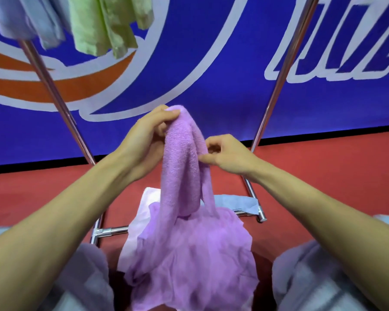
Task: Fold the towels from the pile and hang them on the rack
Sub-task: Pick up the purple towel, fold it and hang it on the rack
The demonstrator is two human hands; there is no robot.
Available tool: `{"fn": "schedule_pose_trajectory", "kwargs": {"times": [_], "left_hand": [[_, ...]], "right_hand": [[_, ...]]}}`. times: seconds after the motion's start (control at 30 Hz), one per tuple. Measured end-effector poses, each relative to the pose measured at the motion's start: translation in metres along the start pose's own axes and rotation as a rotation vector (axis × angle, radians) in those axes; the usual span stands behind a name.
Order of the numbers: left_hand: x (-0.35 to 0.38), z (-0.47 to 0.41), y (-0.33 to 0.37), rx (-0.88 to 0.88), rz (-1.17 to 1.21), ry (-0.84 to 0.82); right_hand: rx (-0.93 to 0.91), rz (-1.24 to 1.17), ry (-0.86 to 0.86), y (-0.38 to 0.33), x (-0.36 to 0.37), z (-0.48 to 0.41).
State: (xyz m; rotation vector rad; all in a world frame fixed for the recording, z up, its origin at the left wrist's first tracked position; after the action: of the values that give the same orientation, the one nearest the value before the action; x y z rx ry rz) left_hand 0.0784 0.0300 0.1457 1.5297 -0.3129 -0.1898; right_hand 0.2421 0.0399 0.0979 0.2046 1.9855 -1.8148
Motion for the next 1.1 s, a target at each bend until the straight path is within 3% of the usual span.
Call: {"fn": "schedule_pose_trajectory", "kwargs": {"times": [0.1, 0.27, 0.5, 0.7, 0.87, 1.03, 1.1], "left_hand": [[-0.006, 0.000, 0.002, 0.014, 0.088, -0.001], [-0.015, 0.004, 0.000, 0.004, -0.009, 0.082], [-0.034, 0.001, -0.001, 0.015, 0.111, 0.220], [-0.049, 0.000, -0.008, -0.002, -0.146, 0.408], [-0.064, 0.002, -0.004, 0.004, -0.181, 0.610], [-0.069, 0.001, -0.004, 0.009, -0.222, 0.717], [-0.069, 0.002, -0.004, 0.011, -0.249, 0.740]], "right_hand": [[0.068, 0.185, 0.001, 0.013, 0.003, -0.001], [0.185, 0.205, -0.051, 0.034, 0.003, -0.001], [0.197, 0.230, -0.174, 0.047, 0.000, 0.010], [0.238, 0.398, -0.314, 0.064, 0.002, 0.023], [0.165, 0.382, -0.151, 0.052, -0.013, 0.019], [0.221, 0.478, -0.276, 0.048, -0.022, 0.019], [0.254, 0.504, -0.249, 0.043, -0.027, 0.019]]}}
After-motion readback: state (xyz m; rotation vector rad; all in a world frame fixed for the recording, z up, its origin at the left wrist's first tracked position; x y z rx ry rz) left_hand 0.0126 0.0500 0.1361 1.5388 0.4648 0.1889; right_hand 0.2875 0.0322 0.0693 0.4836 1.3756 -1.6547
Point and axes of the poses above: each hand's wrist, its own z-axis away from the middle knuckle, its own x-axis out of the palm, y = z × x, the point moved 4 cm from there along -z, towards the middle knuckle, and after that the axes turned 15 degrees about -z, right-handed, at the moved point
